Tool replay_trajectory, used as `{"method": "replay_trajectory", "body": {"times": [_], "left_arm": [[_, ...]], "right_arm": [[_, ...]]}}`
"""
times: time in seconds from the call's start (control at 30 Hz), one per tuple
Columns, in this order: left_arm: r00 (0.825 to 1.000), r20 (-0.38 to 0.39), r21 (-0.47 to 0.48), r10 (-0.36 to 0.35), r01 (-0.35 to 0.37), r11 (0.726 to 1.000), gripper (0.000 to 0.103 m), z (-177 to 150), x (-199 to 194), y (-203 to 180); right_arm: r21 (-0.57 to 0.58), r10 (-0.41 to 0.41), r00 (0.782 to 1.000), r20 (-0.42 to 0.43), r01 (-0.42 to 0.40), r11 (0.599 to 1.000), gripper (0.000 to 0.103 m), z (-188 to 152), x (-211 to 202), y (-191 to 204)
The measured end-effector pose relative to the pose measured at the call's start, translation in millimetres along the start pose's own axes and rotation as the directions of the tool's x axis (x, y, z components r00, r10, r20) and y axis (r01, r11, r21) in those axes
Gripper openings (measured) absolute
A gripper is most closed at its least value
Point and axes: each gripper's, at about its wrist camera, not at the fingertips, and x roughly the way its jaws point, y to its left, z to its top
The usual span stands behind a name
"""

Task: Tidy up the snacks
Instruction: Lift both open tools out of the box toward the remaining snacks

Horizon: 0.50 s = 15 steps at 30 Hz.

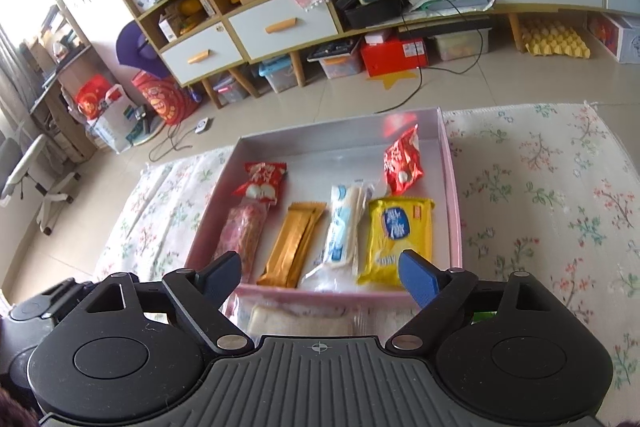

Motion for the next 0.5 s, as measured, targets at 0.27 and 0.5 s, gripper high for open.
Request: {"method": "replay_trajectory", "body": {"times": [0.27, 0.5], "left_arm": [[1.0, 0.002, -0.036, 0.025, -0.025, 0.999, 0.102, -15.2, -21.3, 16.5], [0.998, -0.012, -0.04, 0.063, -0.063, 0.997, 0.102, -32.9, -29.1, 33.4]], "right_arm": [[0.006, -0.051, 0.999, -0.017, 0.051, 0.999, 0.089, -18.8, -18.9, 3.4], [-0.001, -0.103, 0.994, -0.04, 0.103, 0.995, 0.089, -40.1, -27.7, 0.8]]}}
